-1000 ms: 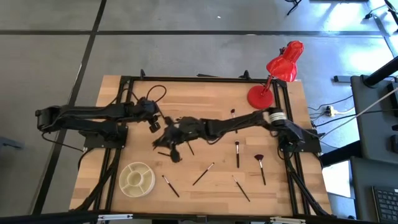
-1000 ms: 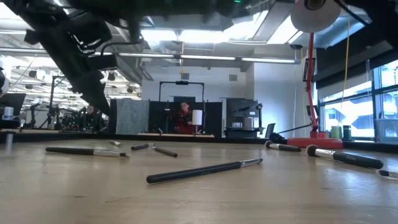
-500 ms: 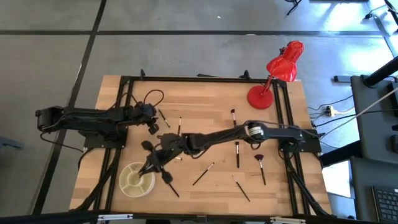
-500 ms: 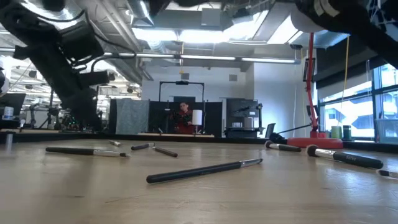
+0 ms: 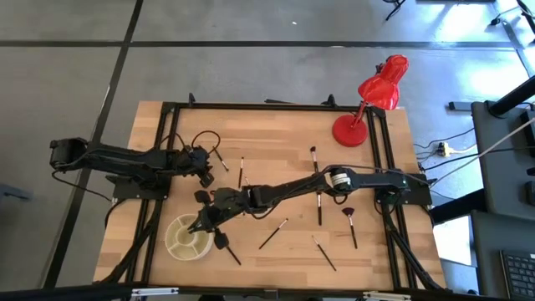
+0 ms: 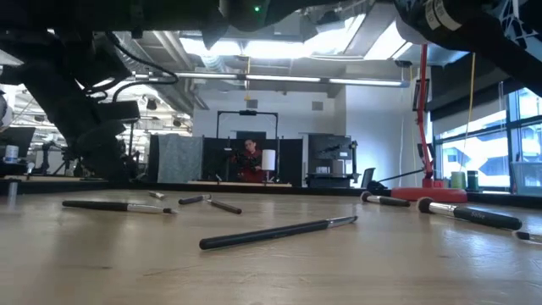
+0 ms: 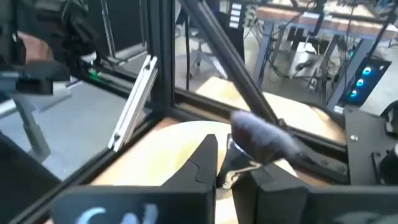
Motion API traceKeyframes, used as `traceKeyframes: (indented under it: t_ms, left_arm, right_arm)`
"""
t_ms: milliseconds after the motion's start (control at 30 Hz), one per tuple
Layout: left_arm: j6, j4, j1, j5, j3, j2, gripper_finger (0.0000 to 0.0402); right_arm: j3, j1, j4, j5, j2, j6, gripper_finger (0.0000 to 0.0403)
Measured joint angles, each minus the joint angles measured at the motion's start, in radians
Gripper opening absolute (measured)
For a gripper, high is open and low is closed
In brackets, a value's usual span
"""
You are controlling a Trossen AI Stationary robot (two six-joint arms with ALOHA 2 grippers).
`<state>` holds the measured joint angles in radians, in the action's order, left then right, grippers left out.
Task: Put items in baskets/containers
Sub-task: Put the black eyeshadow brush into the white organizer
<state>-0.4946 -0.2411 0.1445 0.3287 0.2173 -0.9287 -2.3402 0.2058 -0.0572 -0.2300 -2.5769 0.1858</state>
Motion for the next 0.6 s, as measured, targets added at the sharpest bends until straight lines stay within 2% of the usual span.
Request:
traceKeyframes:
  t_ms: [200, 433, 500, 600]
  left_arm:
    - [0.009, 0.019, -0.036, 0.065, 0.0, 0.0, 0.0097]
    - [0.048, 0.059, -0.037, 0.082, 0.0, 0.0, 0.0097]
    - [0.05, 0.071, -0.037, 0.082, 0.0, 0.0, 0.0097]
    - [0.061, 0.104, -0.037, 0.081, 0.0, 0.0, 0.0097]
  right_arm:
    - [-0.014, 0.005, 0.057, 0.004, 0.004, 0.029, 0.0023]
    - [-0.016, 0.001, 0.061, 0.011, 0.005, 0.005, 0.0026]
    - [-0.016, 0.001, 0.051, 0.01, 0.005, -0.017, 0.0044]
    - [-0.016, 0.0, 0.043, 0.011, 0.005, -0.034, 0.0093]
